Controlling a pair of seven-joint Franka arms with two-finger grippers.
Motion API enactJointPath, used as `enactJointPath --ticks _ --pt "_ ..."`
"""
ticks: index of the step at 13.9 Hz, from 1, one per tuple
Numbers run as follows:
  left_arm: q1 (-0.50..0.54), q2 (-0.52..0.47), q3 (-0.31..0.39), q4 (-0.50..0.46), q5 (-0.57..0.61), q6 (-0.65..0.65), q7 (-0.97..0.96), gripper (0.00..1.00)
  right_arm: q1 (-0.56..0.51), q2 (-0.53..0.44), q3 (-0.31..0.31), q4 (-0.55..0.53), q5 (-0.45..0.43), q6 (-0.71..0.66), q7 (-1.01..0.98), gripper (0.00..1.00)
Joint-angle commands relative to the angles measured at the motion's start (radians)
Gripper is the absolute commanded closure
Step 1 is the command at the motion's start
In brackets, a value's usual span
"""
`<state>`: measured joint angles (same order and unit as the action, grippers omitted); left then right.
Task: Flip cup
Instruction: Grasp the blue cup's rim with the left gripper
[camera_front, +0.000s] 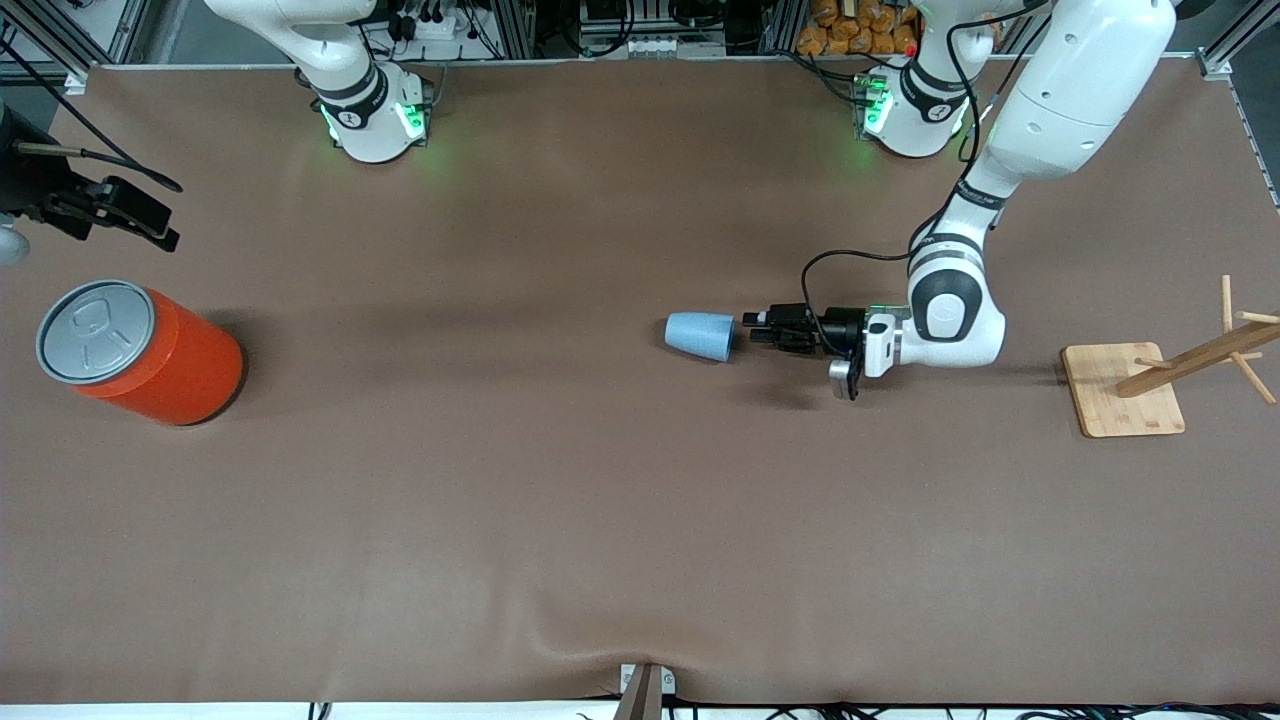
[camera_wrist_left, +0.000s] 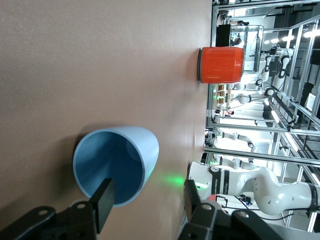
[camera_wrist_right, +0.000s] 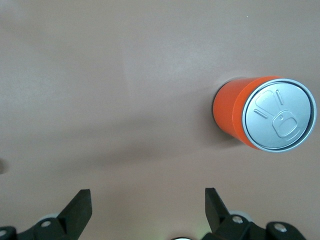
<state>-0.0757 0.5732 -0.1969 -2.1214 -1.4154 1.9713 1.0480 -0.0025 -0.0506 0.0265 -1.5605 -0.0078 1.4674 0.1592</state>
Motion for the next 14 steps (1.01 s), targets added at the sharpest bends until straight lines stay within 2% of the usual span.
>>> enactJointPath --ticks 1,11,12,13,14 --pt "-0.025 0.011 0.001 0.008 -0.043 0.026 0.021 0.36 -0.011 0.008 0.01 0.023 -0.017 0.001 -0.033 0.0" --pt "-0.064 0.054 -0.001 0.014 -0.134 0.046 0.11 0.44 -0.016 0.009 0.01 0.027 -0.004 0.002 -0.033 0.0" --pt "-0.068 0.054 0.001 0.014 -0.139 0.046 0.11 0.47 -0.016 0.009 0.01 0.027 -0.004 0.001 -0.033 0.0" --pt "-0.073 0.054 0.001 0.014 -0.14 0.047 0.11 0.61 -0.016 0.009 0.01 0.027 -0.004 0.001 -0.032 0.0" --pt "-0.073 0.054 0.001 0.014 -0.14 0.047 0.11 0.82 -0.013 0.008 0.01 0.027 -0.004 0.002 -0.032 0.0"
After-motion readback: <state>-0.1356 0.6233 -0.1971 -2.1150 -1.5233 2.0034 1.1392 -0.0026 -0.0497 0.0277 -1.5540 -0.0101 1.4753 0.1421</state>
